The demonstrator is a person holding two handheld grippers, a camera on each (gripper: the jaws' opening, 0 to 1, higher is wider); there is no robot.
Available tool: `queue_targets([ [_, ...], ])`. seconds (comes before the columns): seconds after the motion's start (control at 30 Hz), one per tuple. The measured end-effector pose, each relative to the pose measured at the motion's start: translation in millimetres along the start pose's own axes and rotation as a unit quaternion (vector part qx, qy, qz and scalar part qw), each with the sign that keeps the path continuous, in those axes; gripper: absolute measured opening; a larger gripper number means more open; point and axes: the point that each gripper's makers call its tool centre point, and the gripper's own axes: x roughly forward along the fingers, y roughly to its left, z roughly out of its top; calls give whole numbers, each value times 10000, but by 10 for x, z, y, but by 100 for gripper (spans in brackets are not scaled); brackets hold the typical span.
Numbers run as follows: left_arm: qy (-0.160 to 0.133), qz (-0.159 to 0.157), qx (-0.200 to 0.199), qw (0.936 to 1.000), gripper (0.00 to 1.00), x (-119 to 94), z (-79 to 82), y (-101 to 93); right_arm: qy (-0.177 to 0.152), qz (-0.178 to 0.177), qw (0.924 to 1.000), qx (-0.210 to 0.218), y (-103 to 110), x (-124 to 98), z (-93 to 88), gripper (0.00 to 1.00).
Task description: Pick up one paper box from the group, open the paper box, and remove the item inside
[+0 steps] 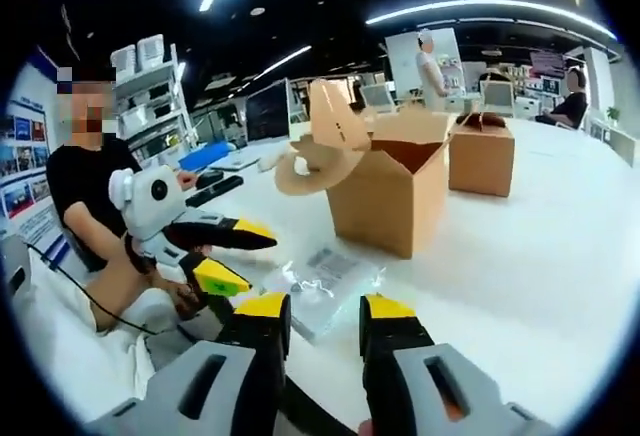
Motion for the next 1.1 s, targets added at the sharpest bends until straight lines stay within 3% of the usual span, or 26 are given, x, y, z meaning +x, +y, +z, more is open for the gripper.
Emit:
queue_targets([
  [0.17,127,208,248,9994,38,-122,60,94,-331,-177,9992,-162,-71,-164,118,29],
  [0.37,21,217,104,9997,35,-265,228,174,-466,-102,9981,-378,-51,-356,221,31],
  [0.43,34,233,14,9997,35,-320,287,203,-741,-80,9959,-506,-20,-428,362,34],
  [0.6,-258,364,-58,9990,36,-491,537,277,-993,33,9937,-519,-1,-582,538,36],
  [0.73,-327,402,59,9986,36,-626,710,287,-1228,49,9915,-423,-20,-683,649,36],
  [0.9,-757,536,89,9957,36,-816,1037,335,-1208,166,9904,-657,75,-725,747,36],
  [1.1,-892,607,117,9941,36,-993,1124,313,-1253,333,9875,-900,223,-712,758,37],
])
